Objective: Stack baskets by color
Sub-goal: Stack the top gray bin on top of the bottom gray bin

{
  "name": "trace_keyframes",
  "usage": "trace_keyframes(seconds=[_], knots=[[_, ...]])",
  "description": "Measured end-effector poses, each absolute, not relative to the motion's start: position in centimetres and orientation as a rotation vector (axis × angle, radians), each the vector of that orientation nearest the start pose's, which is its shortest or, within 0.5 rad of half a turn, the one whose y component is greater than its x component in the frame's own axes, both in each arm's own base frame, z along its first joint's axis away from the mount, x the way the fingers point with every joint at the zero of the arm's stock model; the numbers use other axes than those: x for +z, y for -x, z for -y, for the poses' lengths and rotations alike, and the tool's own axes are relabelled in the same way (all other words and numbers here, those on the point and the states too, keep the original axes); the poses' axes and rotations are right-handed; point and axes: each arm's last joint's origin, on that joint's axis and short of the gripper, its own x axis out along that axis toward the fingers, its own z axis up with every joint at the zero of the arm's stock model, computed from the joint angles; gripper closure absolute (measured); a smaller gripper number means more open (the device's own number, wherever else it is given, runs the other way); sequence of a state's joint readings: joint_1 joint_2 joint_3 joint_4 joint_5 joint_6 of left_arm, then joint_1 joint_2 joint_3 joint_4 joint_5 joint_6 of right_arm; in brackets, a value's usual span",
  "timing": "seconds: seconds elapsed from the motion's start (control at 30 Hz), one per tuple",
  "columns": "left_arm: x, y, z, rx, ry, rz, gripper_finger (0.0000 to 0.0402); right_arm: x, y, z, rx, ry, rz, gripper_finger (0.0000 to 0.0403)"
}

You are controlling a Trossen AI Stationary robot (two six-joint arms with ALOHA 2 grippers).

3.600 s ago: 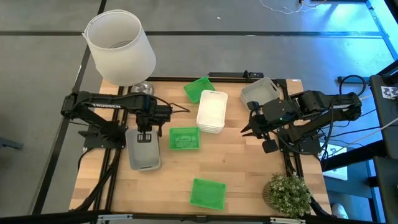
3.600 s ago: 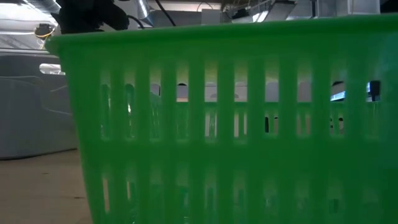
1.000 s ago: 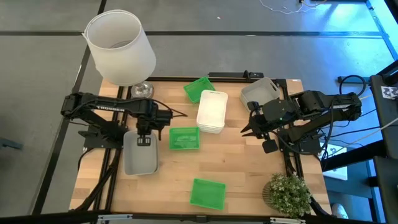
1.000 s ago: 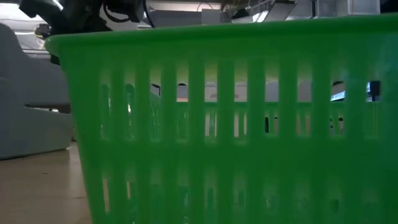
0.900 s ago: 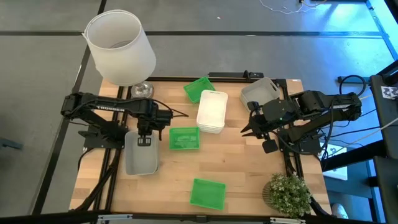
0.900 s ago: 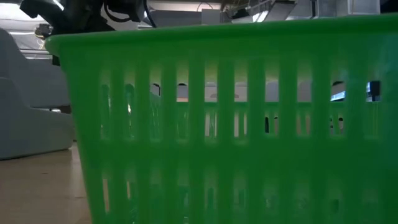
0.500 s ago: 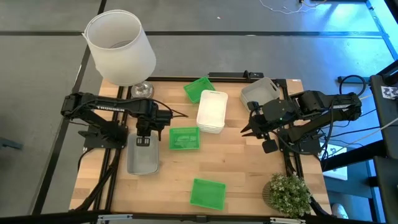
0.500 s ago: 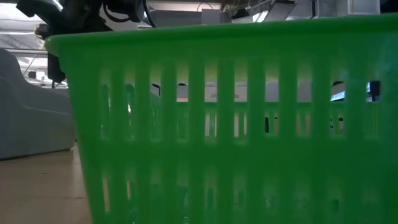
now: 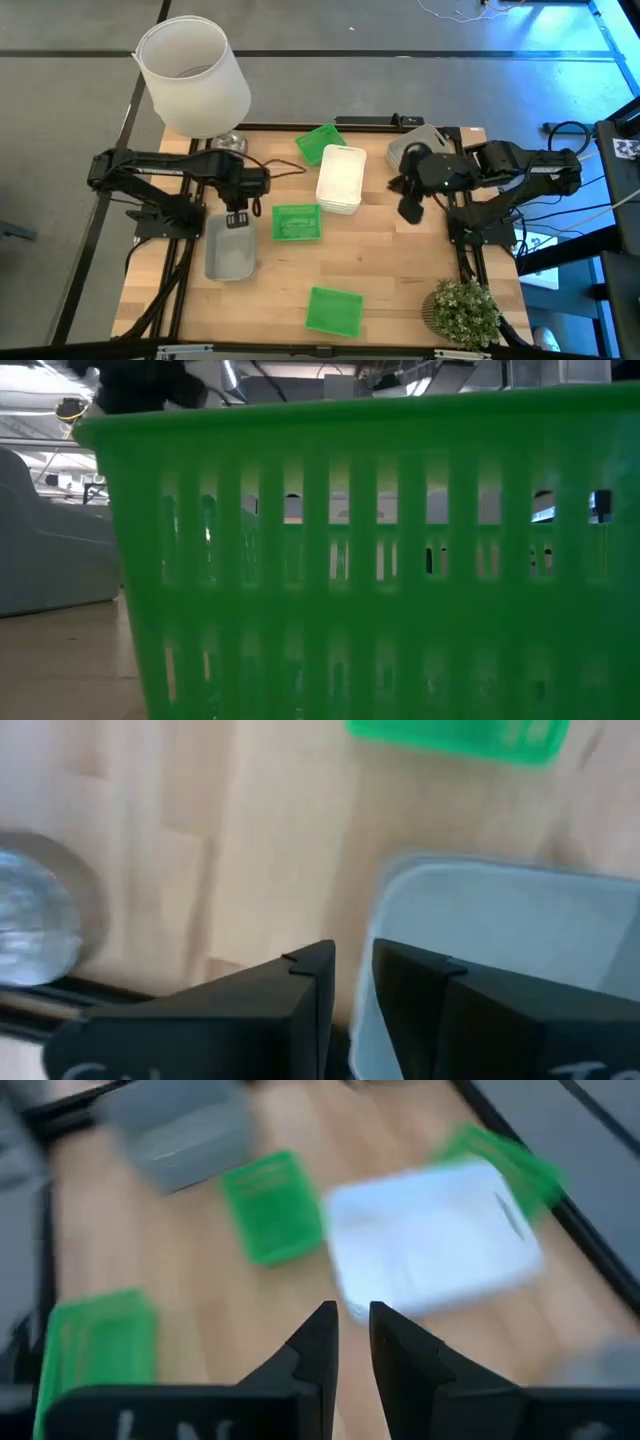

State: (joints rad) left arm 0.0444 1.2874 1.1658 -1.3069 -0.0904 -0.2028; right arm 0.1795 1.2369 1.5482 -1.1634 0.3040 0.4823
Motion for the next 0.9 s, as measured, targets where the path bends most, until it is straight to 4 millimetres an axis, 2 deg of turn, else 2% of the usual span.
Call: trace_keyframes(seconds=[0.1,0.2,0.4,0.63,0.9], knots=[[30.8,-20.9,-1.2,0.302,0.129,-1.267,0.0338,40.7,-20.3,-1.9,-0.453,-0.379,-0.834,0.0341],[32.3,-20.5,-1.3,0.326,0.127,-1.139,0.0338,40.2,-19.6,-1.1,-0.545,-0.417,-0.909,0.0341],[34.6,-19.8,-1.4,0.341,0.124,-0.909,0.0338,39.8,-19.2,0.1,-0.631,-0.498,-0.956,0.0341],[35.6,-18.8,-1.5,0.357,0.031,-0.841,0.0338,39.0,-20.1,2.1,-0.665,-0.646,-1.023,0.0341],[35.8,-18.6,-1.6,0.347,-0.045,-0.836,0.0338,37.4,-22.1,4.8,-0.774,-0.671,-1.086,0.0342]])
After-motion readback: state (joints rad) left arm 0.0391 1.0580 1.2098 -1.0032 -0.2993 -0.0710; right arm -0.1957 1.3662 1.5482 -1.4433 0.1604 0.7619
